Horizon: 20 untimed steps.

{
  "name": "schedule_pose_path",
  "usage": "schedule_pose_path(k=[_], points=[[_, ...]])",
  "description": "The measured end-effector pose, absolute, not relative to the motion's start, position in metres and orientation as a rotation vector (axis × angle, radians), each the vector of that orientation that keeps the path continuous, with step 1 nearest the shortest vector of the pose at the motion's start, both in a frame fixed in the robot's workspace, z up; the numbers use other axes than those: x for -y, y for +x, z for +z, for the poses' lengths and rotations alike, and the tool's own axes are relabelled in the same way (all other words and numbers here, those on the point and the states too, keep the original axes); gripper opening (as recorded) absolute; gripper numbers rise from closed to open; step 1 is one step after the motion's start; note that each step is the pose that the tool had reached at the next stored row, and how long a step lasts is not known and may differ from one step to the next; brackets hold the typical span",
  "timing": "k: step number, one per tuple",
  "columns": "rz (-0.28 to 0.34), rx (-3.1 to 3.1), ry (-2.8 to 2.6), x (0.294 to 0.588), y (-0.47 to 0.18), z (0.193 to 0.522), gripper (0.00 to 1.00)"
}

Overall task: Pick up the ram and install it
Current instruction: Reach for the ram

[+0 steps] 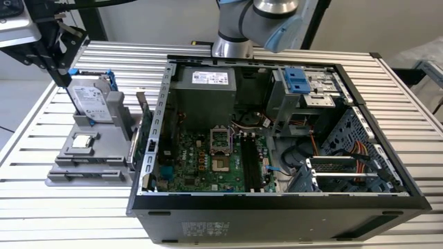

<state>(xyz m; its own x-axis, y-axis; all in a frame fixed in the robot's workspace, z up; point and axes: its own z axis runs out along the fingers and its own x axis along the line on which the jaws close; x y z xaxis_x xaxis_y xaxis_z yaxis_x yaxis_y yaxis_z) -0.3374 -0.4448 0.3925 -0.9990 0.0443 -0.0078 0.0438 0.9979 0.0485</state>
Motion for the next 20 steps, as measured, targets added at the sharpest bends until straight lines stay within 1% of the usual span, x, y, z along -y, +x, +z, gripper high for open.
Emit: schedule_pose_path(k=[20], points=[[0.074,-3.132,0.055,0.461,-0.34,0.392,0.0]])
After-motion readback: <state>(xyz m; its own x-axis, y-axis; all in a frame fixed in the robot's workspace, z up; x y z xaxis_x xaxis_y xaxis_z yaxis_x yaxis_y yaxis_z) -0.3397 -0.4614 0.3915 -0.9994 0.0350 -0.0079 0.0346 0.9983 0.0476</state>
